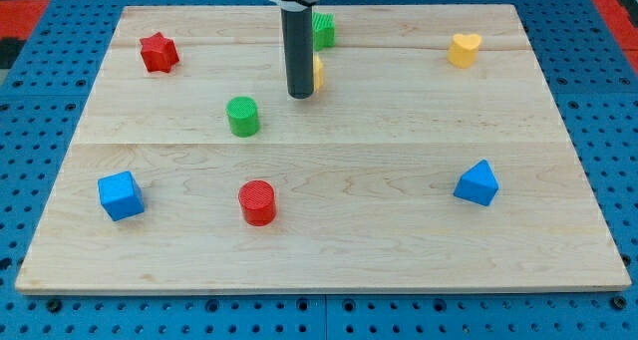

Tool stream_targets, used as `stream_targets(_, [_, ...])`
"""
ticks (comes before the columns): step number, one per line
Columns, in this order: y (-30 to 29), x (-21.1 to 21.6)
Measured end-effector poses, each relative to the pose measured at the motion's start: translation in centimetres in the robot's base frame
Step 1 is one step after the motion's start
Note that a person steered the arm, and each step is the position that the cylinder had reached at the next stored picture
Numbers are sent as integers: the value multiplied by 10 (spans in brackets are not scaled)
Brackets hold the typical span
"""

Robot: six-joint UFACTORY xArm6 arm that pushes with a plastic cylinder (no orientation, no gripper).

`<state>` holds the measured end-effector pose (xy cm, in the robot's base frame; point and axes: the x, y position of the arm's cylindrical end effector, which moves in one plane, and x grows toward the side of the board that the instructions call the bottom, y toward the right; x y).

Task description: Move yellow hexagon below the green star

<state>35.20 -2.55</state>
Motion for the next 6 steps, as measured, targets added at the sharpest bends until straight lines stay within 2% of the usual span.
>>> stream_targets(3, [40, -32])
stream_targets(6, [41, -50])
